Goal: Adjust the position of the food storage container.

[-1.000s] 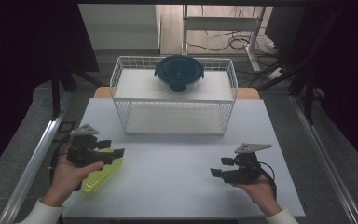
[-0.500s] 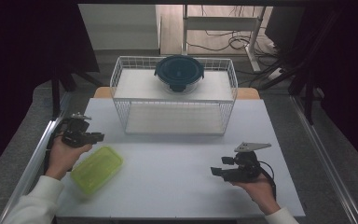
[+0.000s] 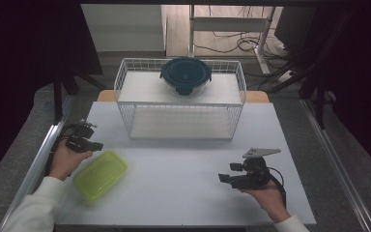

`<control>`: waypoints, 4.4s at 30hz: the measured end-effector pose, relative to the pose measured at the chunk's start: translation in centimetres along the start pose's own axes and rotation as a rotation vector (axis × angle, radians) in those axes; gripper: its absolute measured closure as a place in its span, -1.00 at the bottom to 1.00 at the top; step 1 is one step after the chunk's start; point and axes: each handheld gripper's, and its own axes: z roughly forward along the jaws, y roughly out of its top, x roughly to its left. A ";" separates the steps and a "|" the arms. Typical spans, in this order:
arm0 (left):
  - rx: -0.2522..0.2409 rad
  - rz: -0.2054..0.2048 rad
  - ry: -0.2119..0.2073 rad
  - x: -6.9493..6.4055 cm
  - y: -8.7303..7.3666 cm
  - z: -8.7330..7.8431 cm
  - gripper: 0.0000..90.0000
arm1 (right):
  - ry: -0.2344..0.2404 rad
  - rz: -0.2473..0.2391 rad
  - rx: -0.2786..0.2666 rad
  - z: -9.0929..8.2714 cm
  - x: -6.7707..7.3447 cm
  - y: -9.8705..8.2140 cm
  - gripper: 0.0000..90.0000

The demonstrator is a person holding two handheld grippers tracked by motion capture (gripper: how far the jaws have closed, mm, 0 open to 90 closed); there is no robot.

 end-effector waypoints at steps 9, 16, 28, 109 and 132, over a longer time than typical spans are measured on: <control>0.029 0.029 -0.038 -0.5 -0.3 0.8 1.00 | 0.012 0.011 0.004 0.2 -0.1 0.0 -0.34; 0.030 0.087 -0.076 -2.5 -0.4 0.8 1.00 | 0.008 0.008 0.010 0.3 -0.1 0.0 -0.34; 0.049 0.193 -0.160 -5.3 0.0 0.9 1.00 | 0.009 0.012 0.015 0.3 -0.2 -0.1 -0.34; 0.040 0.073 -0.309 -13.6 -1.8 3.2 1.00 | -0.003 0.015 0.001 -0.4 -0.4 -0.1 -0.34; 0.021 0.114 -0.373 -16.7 -0.7 4.7 1.00 | -0.009 0.020 0.004 -0.6 -0.4 -0.5 -0.34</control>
